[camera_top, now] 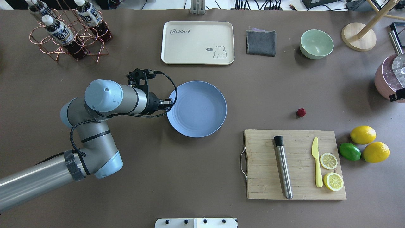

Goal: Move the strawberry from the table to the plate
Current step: 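Push the blue plate inward with the left gripper while the right arm enters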

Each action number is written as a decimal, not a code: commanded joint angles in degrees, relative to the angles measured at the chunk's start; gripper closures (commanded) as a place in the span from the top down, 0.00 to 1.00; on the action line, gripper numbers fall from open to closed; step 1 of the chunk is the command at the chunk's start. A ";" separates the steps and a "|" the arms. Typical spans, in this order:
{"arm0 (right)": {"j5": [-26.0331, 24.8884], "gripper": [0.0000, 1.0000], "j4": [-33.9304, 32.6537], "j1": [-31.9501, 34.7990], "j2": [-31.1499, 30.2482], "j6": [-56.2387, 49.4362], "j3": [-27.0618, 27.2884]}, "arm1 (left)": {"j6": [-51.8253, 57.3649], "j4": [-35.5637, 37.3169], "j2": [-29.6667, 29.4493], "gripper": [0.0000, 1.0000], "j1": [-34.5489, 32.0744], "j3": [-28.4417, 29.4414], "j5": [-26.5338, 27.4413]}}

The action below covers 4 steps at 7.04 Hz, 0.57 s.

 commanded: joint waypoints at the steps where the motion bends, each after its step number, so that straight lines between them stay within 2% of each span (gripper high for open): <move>1: 0.62 1.00 2.10 -1.94 3.35 0.76 0.33 | 0.06 0.88 0.25 0.98 -0.45 -2.05 -0.49; 2: 0.01 1.00 2.02 -4.29 5.64 3.29 0.16 | 0.50 4.63 0.51 0.98 -2.28 -4.33 -1.63; 3: -1.30 1.00 2.10 -7.10 7.75 7.66 0.07 | 4.16 12.06 3.47 0.98 -6.91 -9.48 -8.34; 4: -2.88 1.00 2.02 -10.78 10.56 11.27 -0.28 | 11.59 17.88 6.46 0.98 -9.57 -14.84 -10.41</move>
